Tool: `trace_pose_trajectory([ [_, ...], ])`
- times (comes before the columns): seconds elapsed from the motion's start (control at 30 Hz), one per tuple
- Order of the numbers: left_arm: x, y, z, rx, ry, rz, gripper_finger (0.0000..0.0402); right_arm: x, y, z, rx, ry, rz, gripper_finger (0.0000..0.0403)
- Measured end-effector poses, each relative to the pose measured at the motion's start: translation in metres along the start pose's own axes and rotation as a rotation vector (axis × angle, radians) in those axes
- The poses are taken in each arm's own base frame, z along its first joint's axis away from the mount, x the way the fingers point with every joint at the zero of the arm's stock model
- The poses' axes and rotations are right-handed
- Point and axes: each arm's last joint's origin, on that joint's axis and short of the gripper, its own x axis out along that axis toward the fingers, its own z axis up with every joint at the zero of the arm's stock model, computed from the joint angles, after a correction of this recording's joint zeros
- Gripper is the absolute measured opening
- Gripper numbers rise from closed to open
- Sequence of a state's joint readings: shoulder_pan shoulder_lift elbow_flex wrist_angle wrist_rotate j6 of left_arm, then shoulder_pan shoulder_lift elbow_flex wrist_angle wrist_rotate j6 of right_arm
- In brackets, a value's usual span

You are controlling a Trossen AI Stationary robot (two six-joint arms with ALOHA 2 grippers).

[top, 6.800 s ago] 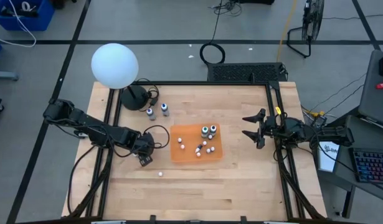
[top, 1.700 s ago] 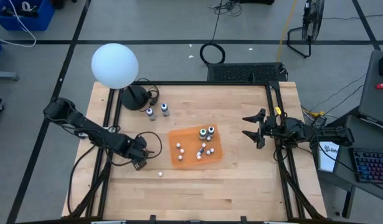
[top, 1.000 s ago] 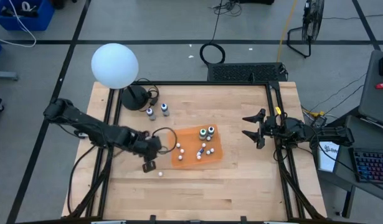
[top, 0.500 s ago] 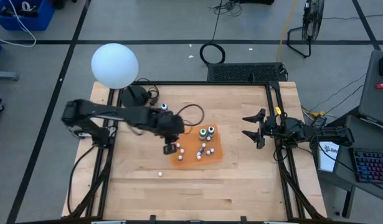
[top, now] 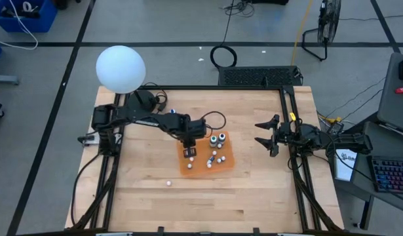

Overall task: Pick & Place food coloring
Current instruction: Put the small red food coloring bottle into the orange bin, then put the small orange food coloring bottle into the orange bin

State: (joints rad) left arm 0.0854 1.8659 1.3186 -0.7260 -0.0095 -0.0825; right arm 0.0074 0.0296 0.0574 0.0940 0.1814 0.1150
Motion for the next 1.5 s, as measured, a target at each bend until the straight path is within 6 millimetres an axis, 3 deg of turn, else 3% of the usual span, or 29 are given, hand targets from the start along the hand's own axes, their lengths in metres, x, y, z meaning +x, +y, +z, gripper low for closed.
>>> trace_pose_trajectory([
  [0.33,0.040,0.004,-0.001,-0.009,0.075,0.038,0.0065,0.000,0.000,0.000,0.000,0.000,0.000,0.0293],
  [0.5,0.049,0.005,-0.001,-0.021,0.094,0.058,0.0065,0.000,0.000,0.000,0.000,-0.001,0.000,0.0293],
  [0.7,0.044,0.003,-0.001,-0.054,0.075,0.050,0.0134,0.000,0.000,0.000,0.000,0.000,0.000,0.0293],
  [0.9,0.029,-0.006,0.000,-0.040,0.038,0.030,0.0184,0.000,0.000,0.000,0.000,0.000,0.000,0.0293],
  [1.17,0.008,-0.023,0.001,0.001,0.012,-0.037,0.0186,0.000,0.000,0.000,0.000,0.000,0.000,0.0293],
  [1.27,-0.014,-0.028,0.000,0.020,-0.023,-0.054,0.0187,0.000,0.000,0.000,0.000,-0.001,0.000,0.0293],
  [1.5,-0.089,-0.041,-0.018,0.051,-0.144,-0.091,0.0188,0.000,0.000,0.000,0.000,0.002,-0.001,0.0293],
])
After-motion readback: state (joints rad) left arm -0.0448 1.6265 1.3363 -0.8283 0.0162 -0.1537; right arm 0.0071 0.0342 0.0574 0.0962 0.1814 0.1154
